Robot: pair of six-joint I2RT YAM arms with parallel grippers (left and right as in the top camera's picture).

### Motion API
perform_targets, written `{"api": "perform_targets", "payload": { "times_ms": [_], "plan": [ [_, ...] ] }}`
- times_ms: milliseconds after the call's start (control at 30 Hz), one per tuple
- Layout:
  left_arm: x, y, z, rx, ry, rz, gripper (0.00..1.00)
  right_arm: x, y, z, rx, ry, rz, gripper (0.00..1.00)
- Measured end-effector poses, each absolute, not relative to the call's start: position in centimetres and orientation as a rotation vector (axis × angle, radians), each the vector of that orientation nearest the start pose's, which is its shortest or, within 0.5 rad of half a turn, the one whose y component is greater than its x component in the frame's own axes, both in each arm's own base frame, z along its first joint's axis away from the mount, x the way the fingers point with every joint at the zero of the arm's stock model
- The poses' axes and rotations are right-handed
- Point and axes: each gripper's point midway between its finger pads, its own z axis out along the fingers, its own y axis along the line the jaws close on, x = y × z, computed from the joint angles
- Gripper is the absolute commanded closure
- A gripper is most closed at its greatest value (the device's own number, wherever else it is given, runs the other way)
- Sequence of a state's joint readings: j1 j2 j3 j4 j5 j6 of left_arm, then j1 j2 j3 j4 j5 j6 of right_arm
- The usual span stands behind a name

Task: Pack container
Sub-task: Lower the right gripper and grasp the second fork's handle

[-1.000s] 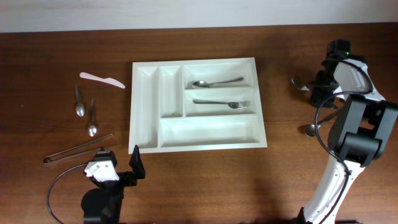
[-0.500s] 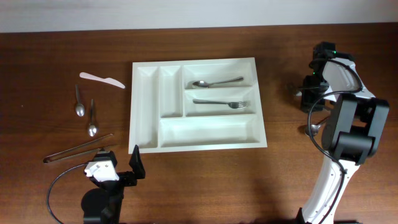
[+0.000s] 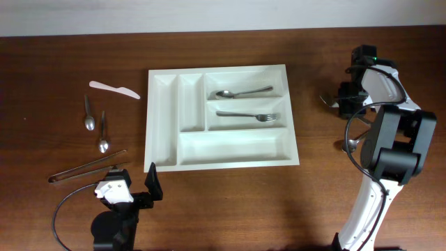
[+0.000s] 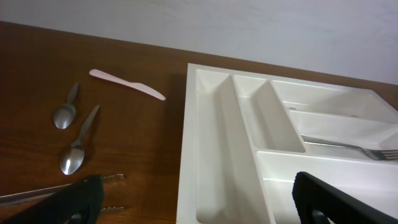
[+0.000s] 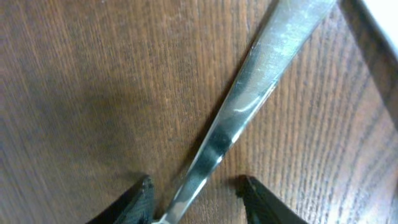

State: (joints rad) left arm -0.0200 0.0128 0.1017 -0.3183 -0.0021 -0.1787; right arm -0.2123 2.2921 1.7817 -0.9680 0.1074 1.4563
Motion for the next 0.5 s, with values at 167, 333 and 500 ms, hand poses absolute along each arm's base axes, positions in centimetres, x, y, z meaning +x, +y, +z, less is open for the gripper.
{"api": "perform_targets", "payload": {
  "times_ms": [167,333,500],
  "plan": [
    [23.41,-0.43,14.25,-0.144,1.797,-0.140,0.01,44.67,-11.51,0.06,-2.407,-2.230,0.054,0.73],
    [23.41,-0.43,14.25,-0.144,1.797,-0.140,0.01,44.65,-11.50,0.04,-2.387,-2.250,0.057,0.89],
    [23.42,-0.43,14.26,-0.144,1.796,-0.140,0.01,44.66,-11.51,0.02,-2.357,-2.282,0.059,0.96]
  ]
}}
